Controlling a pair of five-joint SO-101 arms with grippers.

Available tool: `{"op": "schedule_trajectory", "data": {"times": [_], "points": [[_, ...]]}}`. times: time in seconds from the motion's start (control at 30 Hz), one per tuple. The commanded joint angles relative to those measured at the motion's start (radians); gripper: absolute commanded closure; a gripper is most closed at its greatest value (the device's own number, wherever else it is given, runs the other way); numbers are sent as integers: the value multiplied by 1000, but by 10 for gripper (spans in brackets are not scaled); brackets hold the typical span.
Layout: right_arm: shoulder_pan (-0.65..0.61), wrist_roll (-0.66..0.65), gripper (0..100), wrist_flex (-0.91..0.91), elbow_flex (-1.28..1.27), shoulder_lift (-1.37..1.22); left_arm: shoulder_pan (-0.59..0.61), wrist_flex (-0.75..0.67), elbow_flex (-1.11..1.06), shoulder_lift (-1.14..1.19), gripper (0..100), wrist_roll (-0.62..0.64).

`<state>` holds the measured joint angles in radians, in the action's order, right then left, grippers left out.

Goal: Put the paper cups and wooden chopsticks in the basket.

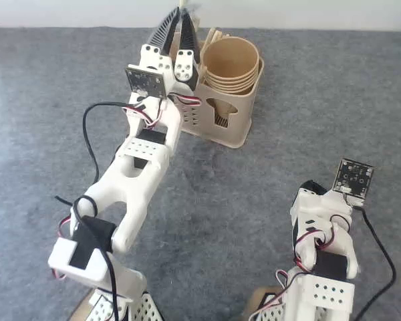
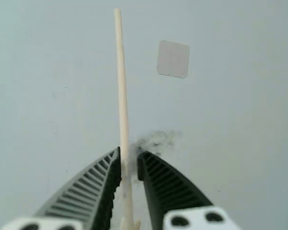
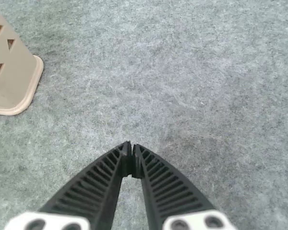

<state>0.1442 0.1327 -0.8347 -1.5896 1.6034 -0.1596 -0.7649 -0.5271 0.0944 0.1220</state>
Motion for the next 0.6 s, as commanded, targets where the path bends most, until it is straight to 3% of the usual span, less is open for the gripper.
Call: {"op": "schedule_trajectory", "data": {"times": [0.0, 0.1, 0.37, 0.47, 0.57], "points": [[-5, 2, 991, 8, 14, 18, 20, -15, 50, 3, 811, 5], [-5, 2, 991, 8, 14, 18, 35, 43, 56, 0, 758, 8], [-5, 2, 991, 8, 14, 18, 64, 75, -68, -203, 758, 9], [-5, 2, 991, 8, 14, 18, 68, 204, -142, -384, 758, 9], [-7, -3, 991, -1, 17, 8, 72, 436, -193, -594, 758, 9]]}}
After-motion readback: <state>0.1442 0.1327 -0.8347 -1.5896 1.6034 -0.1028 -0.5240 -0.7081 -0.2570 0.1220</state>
